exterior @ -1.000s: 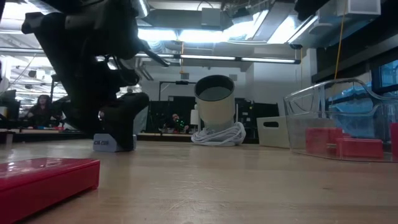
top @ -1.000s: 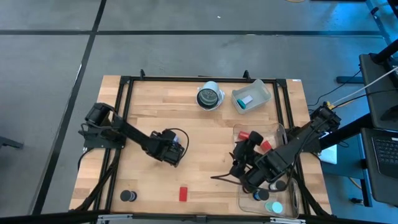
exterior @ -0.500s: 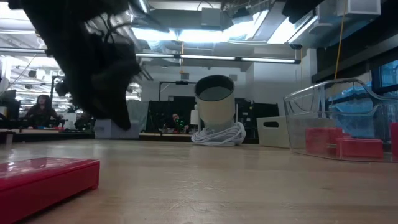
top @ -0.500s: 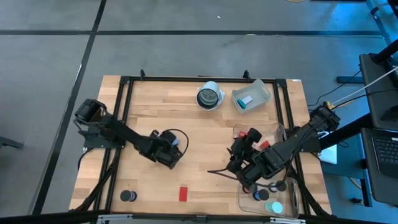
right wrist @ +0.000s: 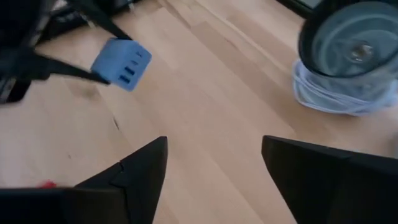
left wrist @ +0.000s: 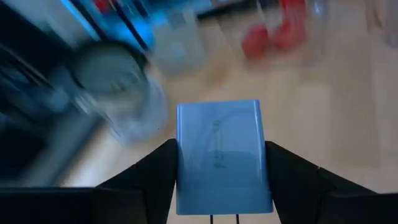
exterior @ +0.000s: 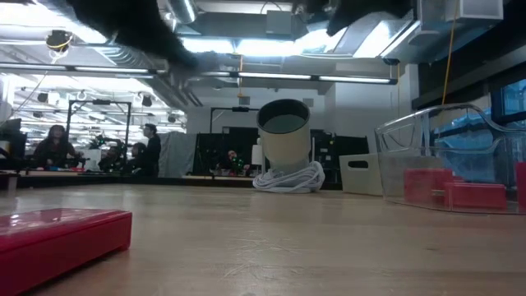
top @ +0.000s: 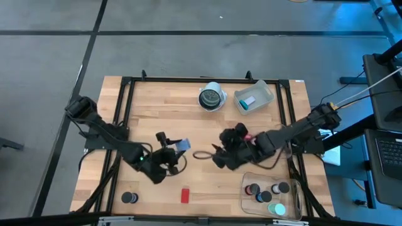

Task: Pick & Place Office items
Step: Put the blue charger adapter into the top transparent bin

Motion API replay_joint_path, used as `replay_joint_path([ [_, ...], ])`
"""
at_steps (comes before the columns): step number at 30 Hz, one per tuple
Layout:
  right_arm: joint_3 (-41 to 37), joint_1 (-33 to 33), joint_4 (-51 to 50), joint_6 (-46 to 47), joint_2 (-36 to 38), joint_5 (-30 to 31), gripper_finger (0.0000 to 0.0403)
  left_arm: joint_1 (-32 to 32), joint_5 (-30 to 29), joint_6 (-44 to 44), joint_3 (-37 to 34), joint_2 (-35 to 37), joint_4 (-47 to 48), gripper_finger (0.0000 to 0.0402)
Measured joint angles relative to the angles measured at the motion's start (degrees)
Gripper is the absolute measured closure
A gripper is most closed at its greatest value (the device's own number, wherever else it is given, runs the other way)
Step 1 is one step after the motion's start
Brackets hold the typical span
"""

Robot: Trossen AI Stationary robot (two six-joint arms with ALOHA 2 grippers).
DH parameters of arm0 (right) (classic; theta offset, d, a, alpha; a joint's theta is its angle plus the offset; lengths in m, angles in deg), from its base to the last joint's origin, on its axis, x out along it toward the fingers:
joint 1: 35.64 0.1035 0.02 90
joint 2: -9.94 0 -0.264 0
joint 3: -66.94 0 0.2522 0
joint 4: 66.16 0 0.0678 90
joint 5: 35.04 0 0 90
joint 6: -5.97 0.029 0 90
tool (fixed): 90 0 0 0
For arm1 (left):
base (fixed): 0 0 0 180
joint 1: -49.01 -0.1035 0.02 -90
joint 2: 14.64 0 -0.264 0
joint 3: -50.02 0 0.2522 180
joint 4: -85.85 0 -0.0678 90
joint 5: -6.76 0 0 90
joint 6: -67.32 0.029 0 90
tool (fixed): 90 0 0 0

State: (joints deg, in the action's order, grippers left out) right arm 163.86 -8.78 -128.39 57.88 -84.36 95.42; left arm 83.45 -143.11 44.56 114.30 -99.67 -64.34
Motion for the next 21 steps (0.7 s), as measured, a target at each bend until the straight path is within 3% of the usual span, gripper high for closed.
replay_joint_path([
  [5,0.0,-4.9,8.1,-5.0,0.0,-6.5,0.0105,3.1,-13.5,17.6,0.0,0.0,-11.4,0.0193],
  [7,0.0,-6.7,12.2,-7.0,0.0,-8.5,0.0094,3.5,-15.7,23.6,0.0,0.0,-15.7,0.0192],
  [14,0.0,-10.7,25.8,-12.1,0.0,-14.8,0.0085,1.6,-16.1,36.7,0.0,0.0,-27.2,0.0191],
  [21,0.0,-11.5,29.5,-13.8,-0.8,-16.1,0.0087,-1.2,-15.0,45.9,0.0,0.0,-35.3,0.019],
])
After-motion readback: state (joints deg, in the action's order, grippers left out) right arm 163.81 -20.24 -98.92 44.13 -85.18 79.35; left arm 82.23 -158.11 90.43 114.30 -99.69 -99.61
